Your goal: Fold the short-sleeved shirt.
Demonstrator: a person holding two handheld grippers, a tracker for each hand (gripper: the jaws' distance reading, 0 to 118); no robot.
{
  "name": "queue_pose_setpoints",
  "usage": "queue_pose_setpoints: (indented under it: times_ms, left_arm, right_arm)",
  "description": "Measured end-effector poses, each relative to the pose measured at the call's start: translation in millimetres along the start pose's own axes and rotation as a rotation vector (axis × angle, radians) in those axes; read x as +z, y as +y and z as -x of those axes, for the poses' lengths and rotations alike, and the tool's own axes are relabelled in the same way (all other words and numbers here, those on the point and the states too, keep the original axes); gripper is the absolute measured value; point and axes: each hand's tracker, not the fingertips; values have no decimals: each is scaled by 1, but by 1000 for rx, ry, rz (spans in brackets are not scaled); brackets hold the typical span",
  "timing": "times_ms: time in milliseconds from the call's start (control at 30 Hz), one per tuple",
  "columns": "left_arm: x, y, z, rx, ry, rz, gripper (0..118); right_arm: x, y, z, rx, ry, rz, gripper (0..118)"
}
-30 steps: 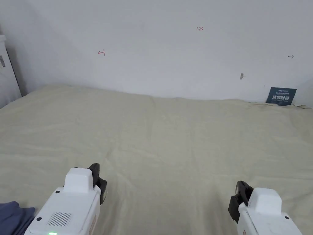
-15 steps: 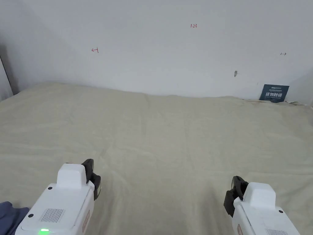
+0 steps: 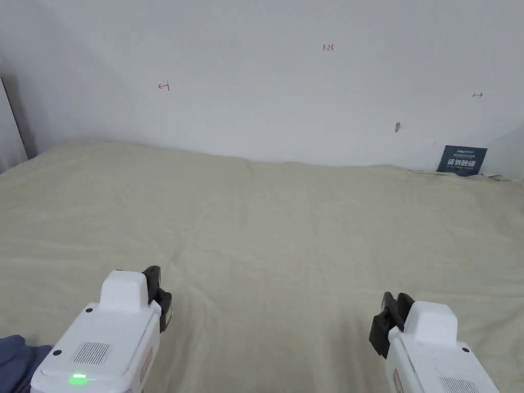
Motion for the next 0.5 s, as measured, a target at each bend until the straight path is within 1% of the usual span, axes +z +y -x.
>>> queue_pose_setpoints:
  times_ms: [33, 67, 100, 133, 167, 200, 233, 333, 400, 500]
  left_arm:
    - [0, 1, 0, 4, 2, 0, 14]
    - [-1, 1, 1, 8, 9, 2, 25]
    - [-2, 2, 2, 16, 11, 4, 49]
    - [-3, 2, 3, 30, 7, 9, 71]
    - [-4, 2, 4, 41, 2, 12, 90]
    - [-4, 2, 5, 45, 0, 9, 113]
    - [-4, 2, 5, 45, 1, 3, 118]
    - [-1, 2, 7, 63, -23, -48, 118]
    - [-3, 4, 7, 58, -18, -40, 118]
    - [-4, 1, 4, 46, -18, -27, 118]
  right_arm:
    - [-1, 0, -2, -7, 1, 5, 66]
    - [-3, 0, -4, -16, -2, 12, 85]
    - [-4, 0, -5, -28, 0, 14, 100]
    - [-4, -1, -6, -31, -2, 12, 104]
    - [-4, -2, -8, -34, -4, 7, 106]
    - [-3, -3, -10, -38, -6, -5, 107]
    - [-3, -4, -10, -39, -12, -13, 108]
    - [-6, -5, -15, -34, -43, -4, 112]
    - [-6, -5, -16, -35, -70, -6, 112]
    - [-6, -5, -21, -50, -82, -7, 112]
